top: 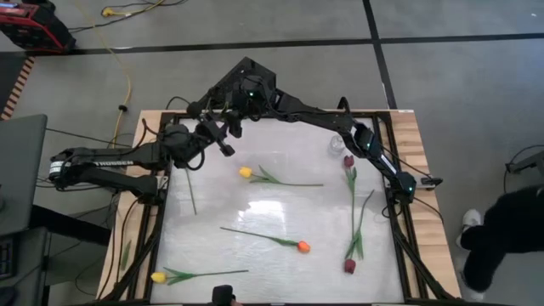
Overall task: Sort flowers into vase by color
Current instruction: Put the black tulip into the violet vase, then put the top red tulip into the violet vase
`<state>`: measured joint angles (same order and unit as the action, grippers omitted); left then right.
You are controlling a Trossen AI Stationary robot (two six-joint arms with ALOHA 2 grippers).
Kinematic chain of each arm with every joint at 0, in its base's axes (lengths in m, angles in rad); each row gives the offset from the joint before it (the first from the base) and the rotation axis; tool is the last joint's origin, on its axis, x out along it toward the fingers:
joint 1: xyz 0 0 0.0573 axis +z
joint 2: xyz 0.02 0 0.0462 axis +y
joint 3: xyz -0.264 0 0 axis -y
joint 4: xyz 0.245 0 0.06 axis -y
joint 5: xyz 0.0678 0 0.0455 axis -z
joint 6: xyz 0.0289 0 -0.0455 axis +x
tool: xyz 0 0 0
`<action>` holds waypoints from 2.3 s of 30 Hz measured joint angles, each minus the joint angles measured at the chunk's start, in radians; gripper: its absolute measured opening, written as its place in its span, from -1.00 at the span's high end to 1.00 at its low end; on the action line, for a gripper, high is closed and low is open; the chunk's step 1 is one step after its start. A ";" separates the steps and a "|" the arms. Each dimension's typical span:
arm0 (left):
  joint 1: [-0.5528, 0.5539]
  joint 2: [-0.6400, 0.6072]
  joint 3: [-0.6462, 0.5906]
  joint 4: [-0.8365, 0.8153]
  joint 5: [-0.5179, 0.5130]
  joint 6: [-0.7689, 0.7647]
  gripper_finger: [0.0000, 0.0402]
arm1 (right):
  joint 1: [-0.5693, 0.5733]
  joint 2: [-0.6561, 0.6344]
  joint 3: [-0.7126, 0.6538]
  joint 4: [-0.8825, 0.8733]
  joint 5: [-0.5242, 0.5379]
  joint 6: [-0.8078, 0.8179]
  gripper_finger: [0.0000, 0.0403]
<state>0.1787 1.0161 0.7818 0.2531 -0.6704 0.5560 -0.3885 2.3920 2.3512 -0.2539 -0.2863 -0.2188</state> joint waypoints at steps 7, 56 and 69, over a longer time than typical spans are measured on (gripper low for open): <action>0.000 -0.031 0.002 -0.002 -0.039 0.008 0.97 | 0.000 0.000 0.000 -0.008 -0.001 0.000 -0.16; 0.349 -0.247 0.000 -0.473 0.039 -0.436 0.47 | -0.066 -0.371 0.004 -0.592 -0.139 -0.036 -0.16; 0.352 -0.246 0.001 -0.798 0.088 -0.619 -0.10 | -0.101 -0.402 0.004 -0.722 -0.137 -0.045 -0.16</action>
<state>0.5312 0.7704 0.7826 -0.5446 -0.5827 -0.0632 -0.4891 1.9903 2.3550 -0.9759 -0.4236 -0.2634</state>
